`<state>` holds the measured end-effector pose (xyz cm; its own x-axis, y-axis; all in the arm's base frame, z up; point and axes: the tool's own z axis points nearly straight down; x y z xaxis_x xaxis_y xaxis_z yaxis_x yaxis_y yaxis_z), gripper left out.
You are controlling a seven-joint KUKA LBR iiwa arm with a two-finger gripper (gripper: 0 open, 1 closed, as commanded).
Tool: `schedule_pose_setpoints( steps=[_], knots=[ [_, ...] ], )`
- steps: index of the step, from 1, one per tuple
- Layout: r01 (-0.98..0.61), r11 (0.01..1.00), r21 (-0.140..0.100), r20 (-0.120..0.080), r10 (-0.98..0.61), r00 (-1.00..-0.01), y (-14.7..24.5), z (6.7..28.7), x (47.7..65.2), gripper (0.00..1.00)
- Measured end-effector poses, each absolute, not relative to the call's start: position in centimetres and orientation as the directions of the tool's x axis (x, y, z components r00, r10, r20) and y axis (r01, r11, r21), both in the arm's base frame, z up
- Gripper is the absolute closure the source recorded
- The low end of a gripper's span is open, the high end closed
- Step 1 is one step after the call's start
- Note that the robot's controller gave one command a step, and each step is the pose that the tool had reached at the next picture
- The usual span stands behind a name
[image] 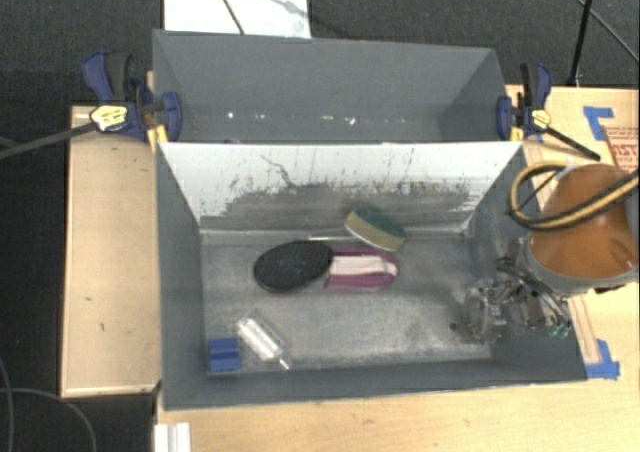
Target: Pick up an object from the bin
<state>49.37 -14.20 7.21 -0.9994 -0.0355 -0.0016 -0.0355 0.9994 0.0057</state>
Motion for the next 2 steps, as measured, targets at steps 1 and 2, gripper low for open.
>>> schedule_pose_setpoints(
  steps=[1, 2],
  knots=[
    [-0.038, 0.999, 0.006, -0.002, -0.038, -0.999, -14.21, 7.21, 49.37, 1.00],
    [-0.038, 0.999, 0.005, -0.002, -0.038, -0.999, -14.21, 7.20, 49.37, 1.00]
  ],
)
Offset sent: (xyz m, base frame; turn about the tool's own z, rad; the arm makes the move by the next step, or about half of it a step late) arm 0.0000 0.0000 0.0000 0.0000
